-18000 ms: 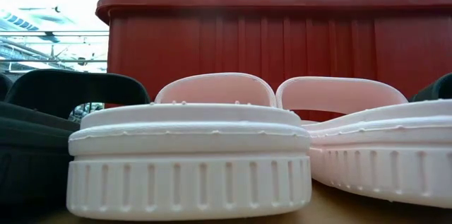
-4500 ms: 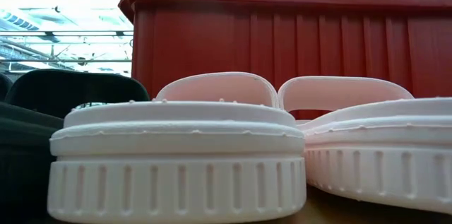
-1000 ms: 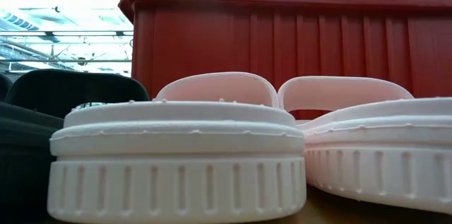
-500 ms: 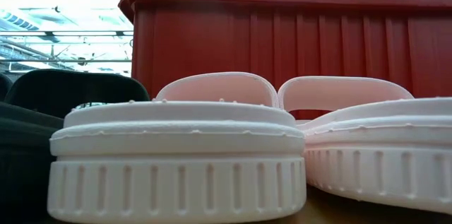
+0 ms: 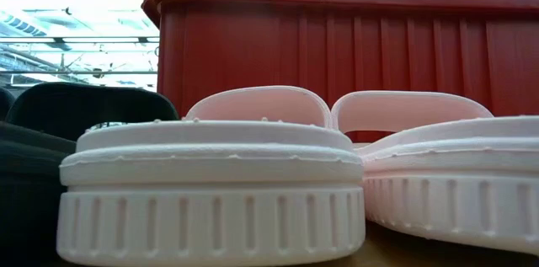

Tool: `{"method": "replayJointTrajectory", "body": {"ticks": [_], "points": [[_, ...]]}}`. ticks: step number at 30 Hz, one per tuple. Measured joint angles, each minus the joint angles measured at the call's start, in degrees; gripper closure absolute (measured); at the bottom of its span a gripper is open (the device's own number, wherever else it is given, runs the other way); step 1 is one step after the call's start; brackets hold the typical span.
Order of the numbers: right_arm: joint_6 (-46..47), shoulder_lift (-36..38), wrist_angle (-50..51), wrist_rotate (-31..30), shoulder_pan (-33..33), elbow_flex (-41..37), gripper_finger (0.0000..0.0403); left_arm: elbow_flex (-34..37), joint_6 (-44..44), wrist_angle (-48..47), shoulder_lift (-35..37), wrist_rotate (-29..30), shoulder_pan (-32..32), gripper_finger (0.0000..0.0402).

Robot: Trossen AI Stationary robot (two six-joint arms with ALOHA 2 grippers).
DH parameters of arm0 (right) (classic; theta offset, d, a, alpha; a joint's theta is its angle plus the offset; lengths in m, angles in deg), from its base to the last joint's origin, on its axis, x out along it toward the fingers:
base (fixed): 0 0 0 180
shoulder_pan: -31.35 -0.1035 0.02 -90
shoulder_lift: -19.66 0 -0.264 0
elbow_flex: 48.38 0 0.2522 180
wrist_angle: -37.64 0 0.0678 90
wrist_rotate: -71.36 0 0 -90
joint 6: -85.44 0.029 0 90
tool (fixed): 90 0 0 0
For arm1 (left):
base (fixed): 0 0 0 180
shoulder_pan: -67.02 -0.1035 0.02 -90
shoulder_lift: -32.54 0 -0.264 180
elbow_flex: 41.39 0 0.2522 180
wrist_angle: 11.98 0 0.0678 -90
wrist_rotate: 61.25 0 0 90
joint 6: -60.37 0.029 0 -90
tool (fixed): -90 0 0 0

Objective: Pick and place slides into bin
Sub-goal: Put the black slipper into the red bin

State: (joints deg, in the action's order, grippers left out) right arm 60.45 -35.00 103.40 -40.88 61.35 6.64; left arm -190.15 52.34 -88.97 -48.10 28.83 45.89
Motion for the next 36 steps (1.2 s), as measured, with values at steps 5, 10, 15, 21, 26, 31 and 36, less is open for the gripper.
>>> {"method": "replayJointTrajectory", "body": {"ticks": [5, 10, 15, 21, 26, 31, 36], "points": [[-2.91, -0.02, 0.88, -1.45, 0.04, -0.04, 0.0333, 0.00, 0.04, 0.00, 0.00, 0.00, -0.02, 0.0197], [-2.76, -0.02, 1.15, -6.41, 0.04, -0.04, 0.0311, 0.00, 0.37, 0.02, 0.00, 0.02, 0.00, 0.0197], [-2.87, 0.27, 1.41, -6.96, 0.04, -0.04, 0.0297, 0.00, 0.28, 0.00, 0.00, 0.02, 0.00, 0.0197], [-0.39, 2.26, 1.86, 0.34, 0.04, -0.04, 0.0278, 0.00, -0.04, 0.00, 0.00, 0.02, 0.00, 0.0197], [0.65, 3.62, 4.59, 1.36, 0.02, -0.04, 0.0257, 0.00, -0.11, 0.00, 0.00, 0.02, -0.01, 0.0197], [2.27, 5.21, 6.85, 1.95, -0.03, 0.04, 0.0235, 0.00, 0.04, 0.00, 0.00, 0.02, 0.00, 0.0197], [4.55, 6.72, 9.11, 5.83, -0.03, 1.41, 0.0216, 0.00, 0.20, 0.00, 0.00, 0.04, 0.00, 0.0197]]}}
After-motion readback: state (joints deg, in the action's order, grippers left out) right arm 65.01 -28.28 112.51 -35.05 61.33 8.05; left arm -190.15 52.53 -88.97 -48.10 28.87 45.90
